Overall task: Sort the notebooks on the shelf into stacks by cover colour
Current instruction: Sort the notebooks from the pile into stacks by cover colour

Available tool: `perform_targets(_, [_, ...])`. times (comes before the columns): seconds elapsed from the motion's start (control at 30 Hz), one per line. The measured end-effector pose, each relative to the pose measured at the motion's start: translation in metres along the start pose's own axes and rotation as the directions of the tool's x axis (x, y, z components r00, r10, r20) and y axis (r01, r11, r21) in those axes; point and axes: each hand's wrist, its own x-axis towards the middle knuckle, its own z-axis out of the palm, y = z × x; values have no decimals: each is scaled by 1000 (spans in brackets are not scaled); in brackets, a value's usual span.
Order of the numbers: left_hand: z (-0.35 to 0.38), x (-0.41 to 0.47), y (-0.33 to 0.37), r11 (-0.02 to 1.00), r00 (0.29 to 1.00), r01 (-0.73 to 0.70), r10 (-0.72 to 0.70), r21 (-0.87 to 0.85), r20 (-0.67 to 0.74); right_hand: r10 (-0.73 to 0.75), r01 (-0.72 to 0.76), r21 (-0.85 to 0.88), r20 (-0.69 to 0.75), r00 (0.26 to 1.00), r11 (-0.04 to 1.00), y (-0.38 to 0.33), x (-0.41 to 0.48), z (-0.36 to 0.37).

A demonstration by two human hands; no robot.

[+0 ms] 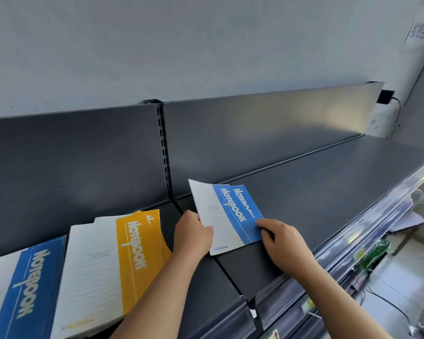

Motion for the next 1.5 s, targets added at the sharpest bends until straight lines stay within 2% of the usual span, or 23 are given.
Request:
perform_targets(0.07, [-1, 0, 0, 999, 999, 31, -32, -27, -33, 49, -49, -18, -17, 999, 999, 0, 1, 1])
perform_targets(0.2, [-3, 0, 2, 993, 995, 76, -81, -89, -56, 13, -10, -92, 29, 1000, 996, -3, 1, 0])
perform_targets(0.37, [0, -3, 3, 976, 991, 130, -134, -172, -12, 14, -12, -38, 46, 999, 999, -2, 1, 0])
perform_targets(0.53, [1, -22, 12, 974, 996, 82, -86, -210, -11, 56, -58, 78, 36, 998, 995, 3, 2, 2])
perform_targets(0.7, [-9, -50, 26, 929, 999, -40, 28, -367, -39, 72, -85, 238, 60, 996, 968, 0, 3, -5])
perform_targets(0.9, [-50, -87, 17, 870, 981, -86, -10, -485, -192, 19, -50, 568, 61, 998, 821, -40, -6, -14])
perform_targets(1.13, [-127, -134, -34, 936, 872, -107, -74, -337, -484, -208, 96, 669, 89, 974, 737, -134, -34, -3])
perform_targets(1.27, [-169, -155, -69, 965, 844, -91, -55, -245, -533, -278, 142, 631, 122, 953, 763, -188, -48, 21])
perform_targets(1.5, [-238, -161, -145, 994, 834, 43, -93, -105, -543, -337, 205, 473, 215, 917, 857, -273, -66, 73])
